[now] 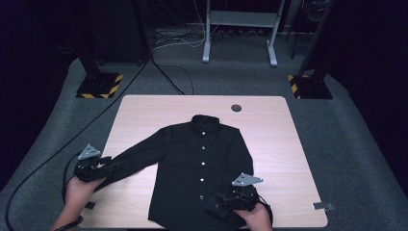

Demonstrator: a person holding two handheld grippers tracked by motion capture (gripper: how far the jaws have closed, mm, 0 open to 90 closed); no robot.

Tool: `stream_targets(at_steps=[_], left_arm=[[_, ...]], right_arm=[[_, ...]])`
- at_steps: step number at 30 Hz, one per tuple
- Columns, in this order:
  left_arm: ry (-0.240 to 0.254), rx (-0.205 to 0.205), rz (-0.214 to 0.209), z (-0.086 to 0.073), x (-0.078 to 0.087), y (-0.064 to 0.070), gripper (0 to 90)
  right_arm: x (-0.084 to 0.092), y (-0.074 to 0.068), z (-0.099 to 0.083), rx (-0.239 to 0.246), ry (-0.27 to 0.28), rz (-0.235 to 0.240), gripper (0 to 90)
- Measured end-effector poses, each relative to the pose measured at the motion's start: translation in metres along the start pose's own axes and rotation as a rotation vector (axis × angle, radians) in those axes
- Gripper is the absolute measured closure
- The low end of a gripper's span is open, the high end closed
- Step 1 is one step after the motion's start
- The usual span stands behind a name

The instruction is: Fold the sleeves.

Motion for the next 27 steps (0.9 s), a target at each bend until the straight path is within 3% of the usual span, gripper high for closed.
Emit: stream_targets(at_steps=[6, 11, 20, 27], left_arm=[[-0.017, -0.023, 0.020, 0.000, 0.005, -0.006, 53.6], [-0.033, -0.027, 0.060, 0.000, 0.010, -0.015, 53.9], [-0.049, 0.006, 0.058, -0.002, 0.010, -0.026, 55.5], [-0.088, -0.009, 0.071, -0.010, 0.003, -0.032, 63.0]], right_arm=[[0.000, 0.000, 0.000, -0.001, 0.001, -0.001, 27.2], [0.000, 0.000, 0.000, 0.000, 0.003, -0.002, 27.2], [0.000, 0.000, 0.000, -0.001, 0.004, -0.002, 27.1], [0.000, 0.000, 0.000, 0.000, 0.004, -0.005, 26.9]])
Point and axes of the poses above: each handheld gripper's, and its own axes: x roughly backward along the jaws, z roughly out of its top, y roughly to its right, the point moved 8 cm from there along -x, roughly forward along the jaws, and after that the axes turned 7 degrees about -x, right-handed, at the moved point
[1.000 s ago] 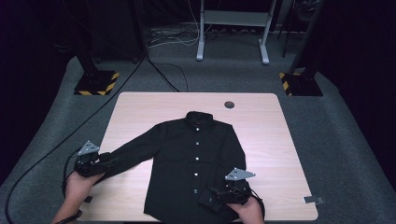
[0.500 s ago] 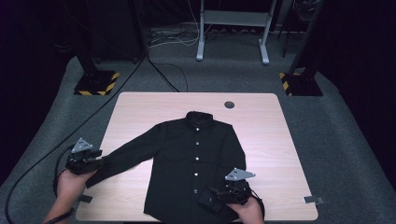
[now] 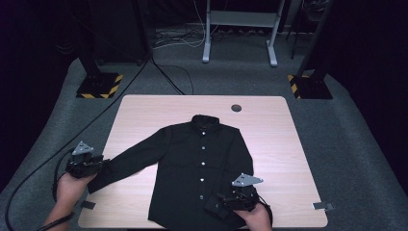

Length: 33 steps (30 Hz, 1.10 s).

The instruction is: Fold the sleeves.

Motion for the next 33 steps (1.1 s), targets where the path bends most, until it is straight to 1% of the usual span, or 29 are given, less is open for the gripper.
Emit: stream_targets(at_steps=[6, 9, 11, 13, 17, 24, 33], left_arm=[[-0.028, 0.002, -0.001, -0.007, -0.007, -0.004, 64.5], [-0.050, -0.002, 0.012, -0.011, -0.009, -0.005, 64.3], [-0.055, 0.001, 0.014, -0.014, -0.010, -0.006, 63.7], [-0.057, 0.013, 0.013, -0.016, -0.011, -0.007, 63.1], [-0.066, 0.014, 0.017, -0.020, -0.013, -0.009, 61.6], [-0.073, 0.007, 0.017, -0.019, -0.017, -0.010, 61.6], [-0.097, -0.010, 0.017, -0.023, -0.021, -0.009, 61.5]], right_arm=[[0.000, 0.000, 0.000, -0.001, 0.001, -0.001, 26.8], [0.000, 0.000, 0.000, -0.002, 0.002, -0.001, 26.8], [0.000, 0.000, 0.000, -0.002, 0.002, 0.000, 26.8], [0.000, 0.000, 0.000, -0.002, 0.002, 0.000, 26.8], [0.000, 0.000, 0.000, -0.002, 0.001, -0.001, 26.7], [0.001, 0.000, -0.001, -0.002, 0.001, -0.002, 26.6], [0.001, 0.000, -0.001, -0.001, 0.002, -0.003, 26.6]])
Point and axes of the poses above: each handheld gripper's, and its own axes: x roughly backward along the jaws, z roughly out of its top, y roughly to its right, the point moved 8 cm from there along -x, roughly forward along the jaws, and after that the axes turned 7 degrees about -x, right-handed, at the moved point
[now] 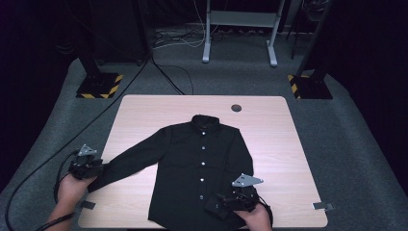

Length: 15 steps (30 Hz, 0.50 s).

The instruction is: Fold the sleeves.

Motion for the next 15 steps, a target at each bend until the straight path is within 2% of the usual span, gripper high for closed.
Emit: stream_targets(at_steps=[7, 10, 15], left_arm=[[-0.009, -0.020, 0.001, -0.0003, -0.0010, 0.0008, 61.4], [-0.004, -0.007, -0.011, -0.0008, -0.0012, 0.0001, 61.7], [0.020, 0.032, -0.054, -0.0029, -0.0015, -0.0011, 64.0]], right_arm=[[0.0000, 0.0000, 0.0000, 0.001, 0.000, 0.000, 26.6], [0.0000, 0.0000, 0.0000, 0.000, 0.001, 0.000, 26.6], [0.0000, 0.0000, -0.0001, 0.001, 0.001, 0.000, 26.6]])
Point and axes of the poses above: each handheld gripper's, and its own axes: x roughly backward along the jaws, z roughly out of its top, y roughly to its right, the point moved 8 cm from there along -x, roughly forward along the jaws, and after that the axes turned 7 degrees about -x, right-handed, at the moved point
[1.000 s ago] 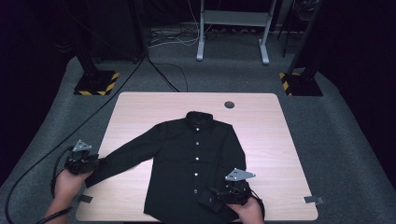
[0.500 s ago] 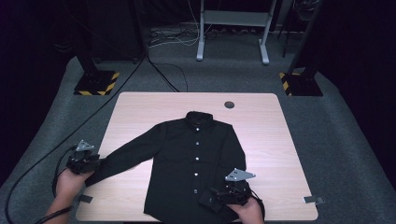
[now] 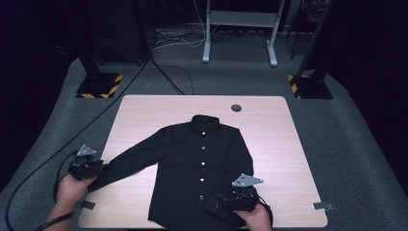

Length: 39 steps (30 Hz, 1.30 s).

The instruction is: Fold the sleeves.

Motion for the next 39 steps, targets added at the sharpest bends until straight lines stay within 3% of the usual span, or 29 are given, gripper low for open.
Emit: stream_targets(at_steps=[10, 15, 27, 39], left_arm=[[0.024, 0.006, -0.060, -0.001, 0.000, 0.004, 79.5], [0.040, 0.032, -0.077, -0.002, 0.002, 0.006, 85.9], [0.068, 0.007, -0.040, 0.004, 0.016, 0.008, 86.7], [0.133, -0.042, -0.049, 0.017, 0.037, 0.020, 86.6]], right_arm=[[0.000, 0.000, 0.000, 0.001, 0.001, 0.000, 26.6], [0.000, 0.000, 0.000, 0.000, 0.001, 0.001, 26.6], [0.000, 0.000, 0.000, -0.002, 0.001, 0.002, 26.5], [0.000, 0.000, 0.000, -0.005, 0.003, 0.004, 26.4]])
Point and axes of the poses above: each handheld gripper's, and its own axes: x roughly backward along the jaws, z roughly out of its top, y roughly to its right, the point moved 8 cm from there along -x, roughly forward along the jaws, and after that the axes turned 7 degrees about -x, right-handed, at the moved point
